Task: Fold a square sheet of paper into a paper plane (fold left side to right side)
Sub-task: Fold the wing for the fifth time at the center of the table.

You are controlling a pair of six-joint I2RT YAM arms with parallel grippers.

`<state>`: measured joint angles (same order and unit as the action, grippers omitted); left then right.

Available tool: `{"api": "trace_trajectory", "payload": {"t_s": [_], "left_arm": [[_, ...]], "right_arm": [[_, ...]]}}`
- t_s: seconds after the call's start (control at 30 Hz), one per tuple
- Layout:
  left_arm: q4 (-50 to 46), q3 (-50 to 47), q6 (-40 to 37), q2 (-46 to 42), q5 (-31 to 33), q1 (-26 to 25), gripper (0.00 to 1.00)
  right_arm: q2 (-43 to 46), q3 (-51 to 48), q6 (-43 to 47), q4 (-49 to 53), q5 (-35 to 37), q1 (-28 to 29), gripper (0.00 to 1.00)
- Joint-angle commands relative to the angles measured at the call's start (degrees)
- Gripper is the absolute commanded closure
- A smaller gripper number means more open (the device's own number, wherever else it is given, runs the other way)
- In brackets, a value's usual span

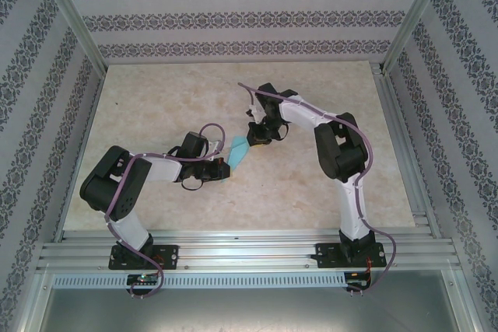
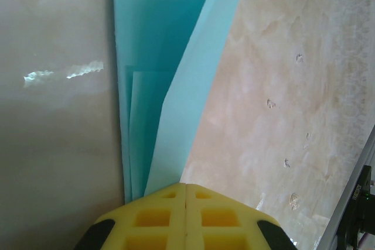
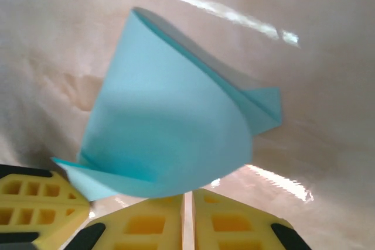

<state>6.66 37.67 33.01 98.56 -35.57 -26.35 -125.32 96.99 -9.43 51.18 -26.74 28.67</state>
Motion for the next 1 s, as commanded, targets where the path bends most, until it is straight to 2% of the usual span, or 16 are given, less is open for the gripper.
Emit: {"api": "trace_trajectory", "payload": {"t_s": [0.0,0.17,0.57,0.97], "left_arm": [[-9.11,-3.51,-1.45,3.96,6.13,-1.95,0.99],[-9.34,-3.40,-1.63,3.92,6.13,-1.90,0.99],[-10.21,-3.48,-1.98,3.39,6.39,-1.95,0.99],[-10.78,-4.09,-2.15,2.71,6.78,-1.95,0.99]], "right_arm": [[0.90,-0.45,-0.05,-1.29,-2.16,2.72,0.87],[-2.64,1.88,-0.62,-1.68,-1.06,3.55,0.87],[-8.07,7.04,6.18,1.95,6.07,1.87,0.87],[-10.07,9.61,9.92,4.52,13.07,-2.14,0.87]]}}
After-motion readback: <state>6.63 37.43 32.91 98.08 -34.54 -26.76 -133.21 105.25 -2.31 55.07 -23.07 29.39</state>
